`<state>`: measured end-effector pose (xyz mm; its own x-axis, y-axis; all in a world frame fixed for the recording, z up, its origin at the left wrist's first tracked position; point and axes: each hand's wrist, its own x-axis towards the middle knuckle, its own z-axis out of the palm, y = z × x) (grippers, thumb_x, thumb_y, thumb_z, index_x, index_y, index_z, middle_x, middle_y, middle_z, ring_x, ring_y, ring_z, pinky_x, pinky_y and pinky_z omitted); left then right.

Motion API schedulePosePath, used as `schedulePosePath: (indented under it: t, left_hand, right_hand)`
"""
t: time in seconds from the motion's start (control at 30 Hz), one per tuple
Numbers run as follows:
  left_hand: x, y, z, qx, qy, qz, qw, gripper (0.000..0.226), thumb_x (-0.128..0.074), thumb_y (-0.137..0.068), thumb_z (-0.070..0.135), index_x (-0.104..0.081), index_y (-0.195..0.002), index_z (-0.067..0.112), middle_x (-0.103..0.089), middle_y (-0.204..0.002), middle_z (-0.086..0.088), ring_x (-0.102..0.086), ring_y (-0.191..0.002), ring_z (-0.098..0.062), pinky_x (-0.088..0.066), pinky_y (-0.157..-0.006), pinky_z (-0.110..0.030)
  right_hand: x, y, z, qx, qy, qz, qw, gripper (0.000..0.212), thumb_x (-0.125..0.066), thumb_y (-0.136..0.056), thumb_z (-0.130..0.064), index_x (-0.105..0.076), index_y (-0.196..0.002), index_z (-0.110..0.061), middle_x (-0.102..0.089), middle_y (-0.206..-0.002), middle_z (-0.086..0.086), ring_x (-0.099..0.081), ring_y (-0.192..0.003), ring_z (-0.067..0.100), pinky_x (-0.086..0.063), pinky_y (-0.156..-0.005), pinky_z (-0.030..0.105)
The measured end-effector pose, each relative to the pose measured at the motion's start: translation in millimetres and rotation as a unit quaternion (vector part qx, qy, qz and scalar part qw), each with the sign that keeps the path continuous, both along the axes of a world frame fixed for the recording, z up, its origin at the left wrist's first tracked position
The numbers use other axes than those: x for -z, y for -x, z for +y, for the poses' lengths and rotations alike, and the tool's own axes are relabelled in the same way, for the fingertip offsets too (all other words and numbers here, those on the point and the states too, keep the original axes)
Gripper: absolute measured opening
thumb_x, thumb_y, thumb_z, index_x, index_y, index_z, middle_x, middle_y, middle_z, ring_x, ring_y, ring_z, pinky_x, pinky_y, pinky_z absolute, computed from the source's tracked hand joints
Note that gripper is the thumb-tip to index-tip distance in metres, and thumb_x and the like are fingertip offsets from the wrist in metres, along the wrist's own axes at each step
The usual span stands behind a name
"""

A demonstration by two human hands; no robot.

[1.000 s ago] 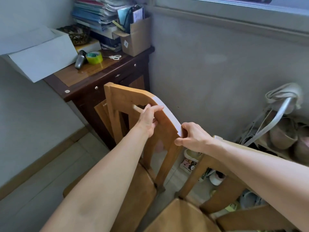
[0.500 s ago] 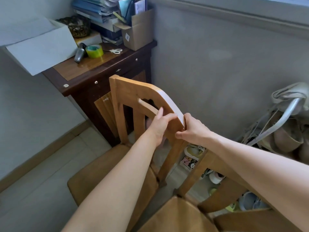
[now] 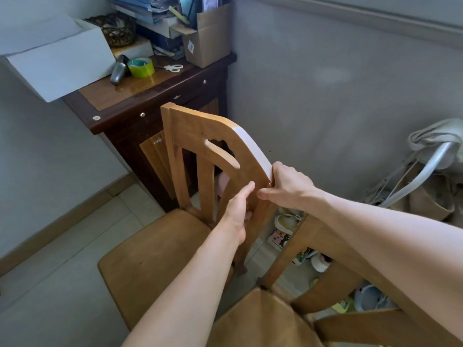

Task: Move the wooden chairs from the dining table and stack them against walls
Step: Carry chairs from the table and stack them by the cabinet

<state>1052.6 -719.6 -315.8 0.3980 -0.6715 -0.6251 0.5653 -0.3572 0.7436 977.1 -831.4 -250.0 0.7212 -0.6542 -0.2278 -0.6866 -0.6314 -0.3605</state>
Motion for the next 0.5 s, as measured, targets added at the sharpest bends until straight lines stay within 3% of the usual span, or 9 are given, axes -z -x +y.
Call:
schedulePosePath:
  t: [0.3,0.5]
  left_hand:
    - [-7,14,-16,0.005,0.038,0.034,0.999,0.082,-0.064,-0.073,0.068,-0.046,-0.143,0.029,-0.048,-0.147,-0.003,-0.038,-0.137,-0.029,-0.027,-0.116,-0.047]
    - [-8,25,-32,0.010,0.049,0.068,0.996,0.080,-0.058,-0.080,0.066,-0.041,-0.147,0.026,-0.044,-0.149,-0.005,-0.034,-0.139,-0.030,-0.025,-0.116,-0.045]
  right_hand:
    - [-4,17,-17,0.014,-0.004,0.000,1.000,0.044,-0.069,-0.074,-0.045,-0.045,-0.089,-0.012,-0.053,-0.082,0.000,-0.051,-0.067,0.019,-0.040,-0.055,0.033]
    - [-8,34,-28,0.033,-0.015,0.002,0.999,0.046,-0.070,-0.075,-0.044,-0.046,-0.094,-0.009,-0.052,-0.086,0.001,-0.054,-0.077,0.024,-0.044,-0.063,0.037]
